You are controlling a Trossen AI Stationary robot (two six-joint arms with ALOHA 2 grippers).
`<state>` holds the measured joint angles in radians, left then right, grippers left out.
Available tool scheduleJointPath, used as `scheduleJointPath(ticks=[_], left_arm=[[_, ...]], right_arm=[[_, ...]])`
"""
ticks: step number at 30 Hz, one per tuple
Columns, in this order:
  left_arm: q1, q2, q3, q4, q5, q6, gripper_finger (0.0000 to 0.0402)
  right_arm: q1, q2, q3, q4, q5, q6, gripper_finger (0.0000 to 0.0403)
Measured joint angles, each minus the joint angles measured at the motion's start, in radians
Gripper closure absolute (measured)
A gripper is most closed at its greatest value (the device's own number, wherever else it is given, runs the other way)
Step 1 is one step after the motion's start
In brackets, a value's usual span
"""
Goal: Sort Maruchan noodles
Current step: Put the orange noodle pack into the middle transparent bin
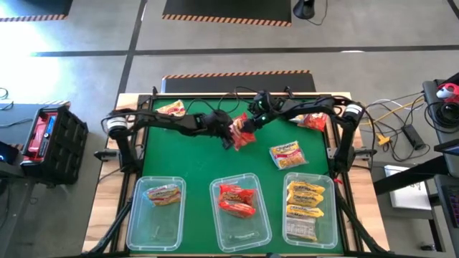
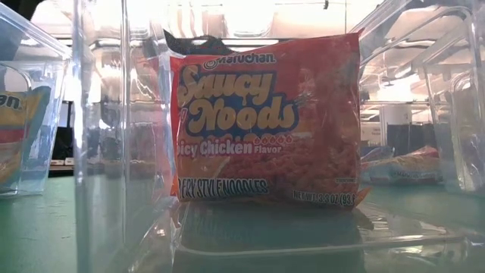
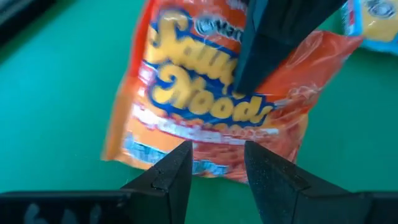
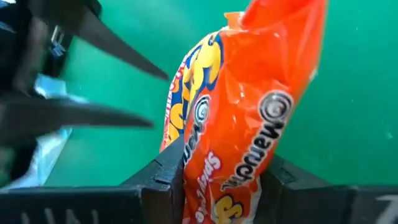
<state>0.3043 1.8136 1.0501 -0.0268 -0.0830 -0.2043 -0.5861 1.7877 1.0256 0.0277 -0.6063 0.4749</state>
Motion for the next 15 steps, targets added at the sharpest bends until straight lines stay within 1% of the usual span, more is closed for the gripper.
scheduleJointPath(ticks=[3,7,12,15], left_arm=[[-0.002,-0.048,-0.024,-0.022,0.002,-0.005,0.0271],[-0.002,-0.130,-0.092,-0.026,0.002,-0.058,0.0271],[-0.002,-0.223,-0.184,-0.020,-0.010,-0.214,0.0271],[-0.002,-0.257,-0.225,-0.016,-0.014,-0.304,0.0271]], right_arm=[[-0.011,-0.030,-0.001,-0.042,-0.031,-0.043,0.0297],[-0.017,-0.092,-0.002,-0.126,-0.032,-0.119,0.0298],[0.001,-0.188,-0.002,-0.229,-0.031,-0.181,0.0298],[0.024,-0.254,-0.002,-0.268,-0.030,-0.198,0.0298]])
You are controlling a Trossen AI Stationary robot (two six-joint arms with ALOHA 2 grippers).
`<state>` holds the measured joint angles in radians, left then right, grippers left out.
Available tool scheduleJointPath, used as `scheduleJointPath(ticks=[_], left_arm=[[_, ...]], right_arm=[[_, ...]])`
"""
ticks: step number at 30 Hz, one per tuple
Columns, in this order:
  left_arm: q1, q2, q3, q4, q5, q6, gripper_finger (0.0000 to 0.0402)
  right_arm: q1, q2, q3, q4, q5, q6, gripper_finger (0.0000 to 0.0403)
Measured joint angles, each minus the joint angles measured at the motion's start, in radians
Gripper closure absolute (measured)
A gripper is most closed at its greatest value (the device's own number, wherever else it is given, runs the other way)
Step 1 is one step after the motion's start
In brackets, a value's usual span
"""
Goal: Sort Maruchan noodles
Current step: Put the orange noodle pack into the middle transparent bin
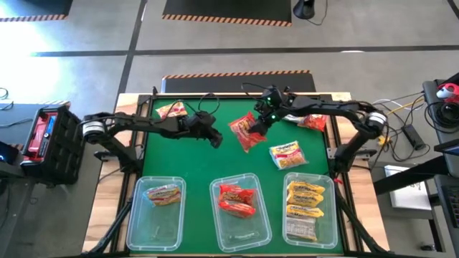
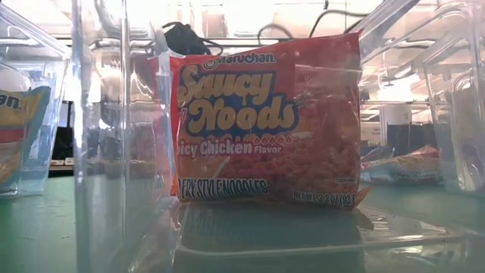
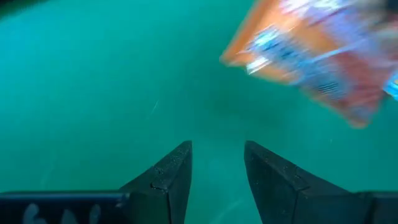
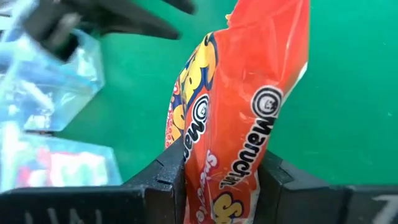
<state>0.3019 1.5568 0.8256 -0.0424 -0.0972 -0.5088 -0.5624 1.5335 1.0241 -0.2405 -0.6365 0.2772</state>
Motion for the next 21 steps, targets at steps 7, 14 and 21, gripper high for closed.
scheduleJointPath(ticks=[7,14,21], left_arm=[[-0.001,-0.005,-0.029,0.000,-0.016,-0.138,0.0271],[-0.002,-0.004,-0.020,-0.002,-0.016,-0.165,0.0271],[-0.002,-0.004,-0.008,-0.001,-0.026,-0.226,0.0271]], right_arm=[[0.102,-0.165,0.000,-0.011,0.006,0.042,0.0298],[0.256,-0.274,0.000,-0.010,0.033,0.077,0.0298],[0.394,-0.306,0.000,-0.010,0.064,0.134,0.0298]])
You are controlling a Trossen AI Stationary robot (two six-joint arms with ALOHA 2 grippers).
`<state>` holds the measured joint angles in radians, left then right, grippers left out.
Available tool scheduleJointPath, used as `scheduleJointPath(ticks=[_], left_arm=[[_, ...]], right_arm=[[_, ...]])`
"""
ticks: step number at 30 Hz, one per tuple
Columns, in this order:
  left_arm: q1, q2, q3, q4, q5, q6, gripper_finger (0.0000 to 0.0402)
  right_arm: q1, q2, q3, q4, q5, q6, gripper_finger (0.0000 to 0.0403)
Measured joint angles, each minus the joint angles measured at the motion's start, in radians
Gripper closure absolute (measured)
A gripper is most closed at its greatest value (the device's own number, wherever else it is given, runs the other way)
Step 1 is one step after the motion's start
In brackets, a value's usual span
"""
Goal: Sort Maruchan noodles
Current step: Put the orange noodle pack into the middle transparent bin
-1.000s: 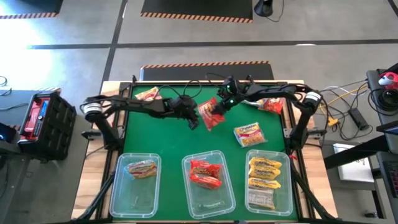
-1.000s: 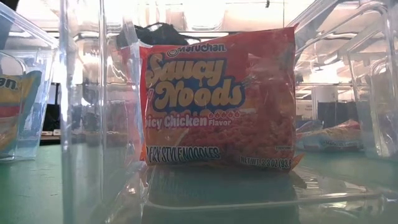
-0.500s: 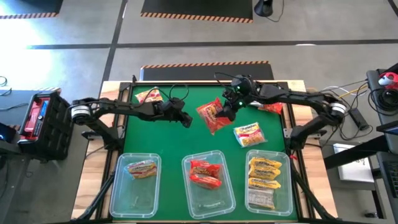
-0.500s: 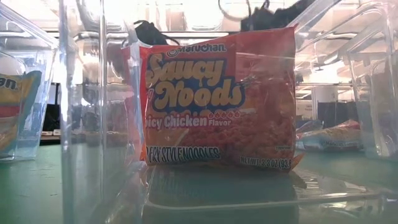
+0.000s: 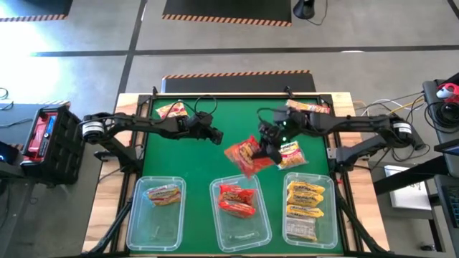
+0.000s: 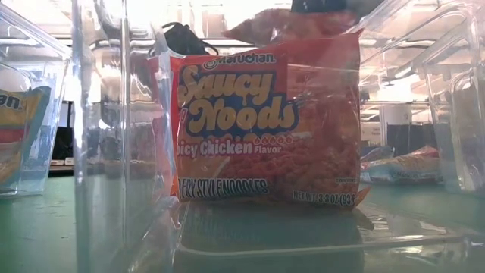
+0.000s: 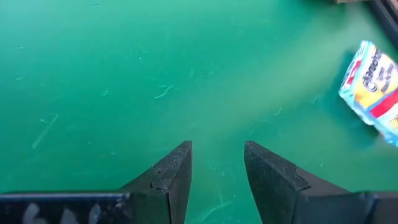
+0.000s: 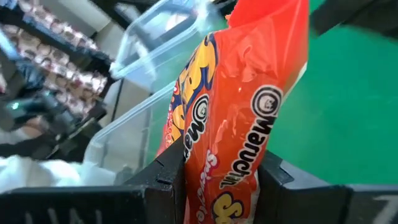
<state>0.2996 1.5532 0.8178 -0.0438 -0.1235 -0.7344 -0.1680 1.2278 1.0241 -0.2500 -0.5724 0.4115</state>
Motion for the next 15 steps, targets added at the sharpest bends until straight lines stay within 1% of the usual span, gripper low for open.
scheduleJointPath(ticks=[3,7,9,12,15], left_arm=[[0.000,0.000,0.000,-0.001,0.003,-0.059,0.0271],[0.000,0.000,0.000,-0.002,0.039,-0.124,0.0271],[0.000,0.000,0.000,-0.002,0.061,-0.133,0.0271],[-0.003,0.000,0.000,-0.003,0.063,-0.156,0.0271],[-0.009,0.000,0.000,-0.003,0.067,-0.190,0.0271]], right_arm=[[0.076,0.001,0.000,0.001,0.027,0.063,0.0298],[0.197,0.003,0.000,0.010,0.118,0.174,0.0298],[0.257,0.003,0.000,0.055,0.139,0.226,0.0298],[0.350,0.003,0.000,0.126,0.181,0.262,0.0298],[0.432,0.012,0.001,0.155,0.252,0.284,0.0298]])
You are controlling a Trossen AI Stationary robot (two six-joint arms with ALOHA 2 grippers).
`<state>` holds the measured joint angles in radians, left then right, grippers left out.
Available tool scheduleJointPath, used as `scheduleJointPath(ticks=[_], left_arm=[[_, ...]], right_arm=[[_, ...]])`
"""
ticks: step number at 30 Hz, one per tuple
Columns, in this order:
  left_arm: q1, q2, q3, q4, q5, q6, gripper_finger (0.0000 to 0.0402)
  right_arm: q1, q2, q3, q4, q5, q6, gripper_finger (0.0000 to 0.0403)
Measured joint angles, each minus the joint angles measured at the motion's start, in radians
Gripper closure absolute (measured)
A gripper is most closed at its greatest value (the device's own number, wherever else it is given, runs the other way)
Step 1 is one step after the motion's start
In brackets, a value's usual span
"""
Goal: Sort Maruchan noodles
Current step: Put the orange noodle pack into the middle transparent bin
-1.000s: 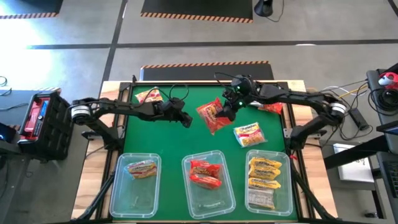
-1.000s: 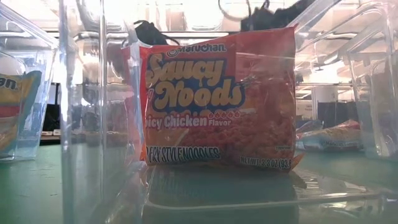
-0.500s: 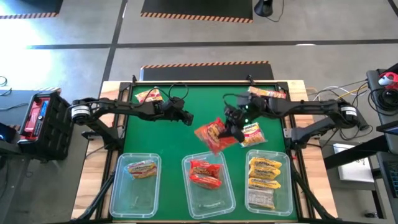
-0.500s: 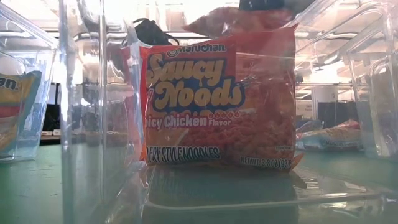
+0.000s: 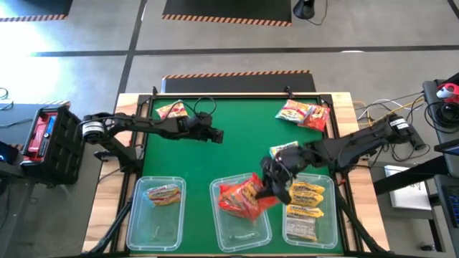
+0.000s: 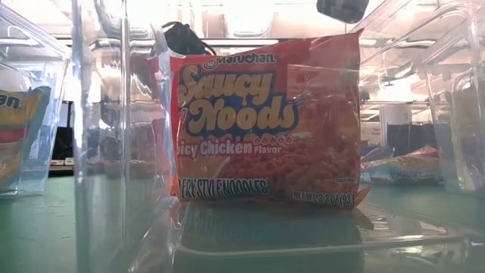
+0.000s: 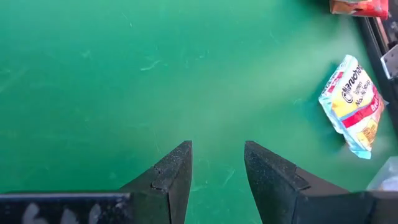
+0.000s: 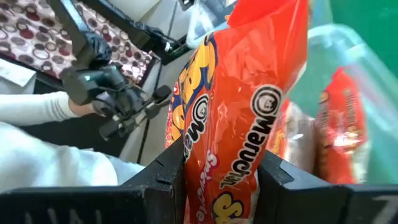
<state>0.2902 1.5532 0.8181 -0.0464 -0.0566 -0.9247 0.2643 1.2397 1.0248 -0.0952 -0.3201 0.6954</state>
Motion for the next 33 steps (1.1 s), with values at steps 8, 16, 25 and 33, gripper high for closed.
scheduleJointPath(ticks=[8,16,25,33], left_arm=[[-0.033,0.000,0.000,0.000,0.022,-0.014,0.0271],[-0.067,0.000,0.000,0.000,0.022,-0.004,0.0271],[-0.126,0.000,-0.001,-0.027,0.022,-0.035,0.0271],[-0.140,-0.001,-0.003,-0.045,0.021,-0.036,0.0271]], right_arm=[[0.127,0.039,0.004,-0.008,0.184,0.051,0.0298],[0.173,0.131,0.148,-0.194,0.246,0.004,0.0298],[0.199,0.355,0.489,-0.654,0.301,-0.166,0.0298],[0.202,0.488,0.665,-0.744,0.284,-0.277,0.0298]])
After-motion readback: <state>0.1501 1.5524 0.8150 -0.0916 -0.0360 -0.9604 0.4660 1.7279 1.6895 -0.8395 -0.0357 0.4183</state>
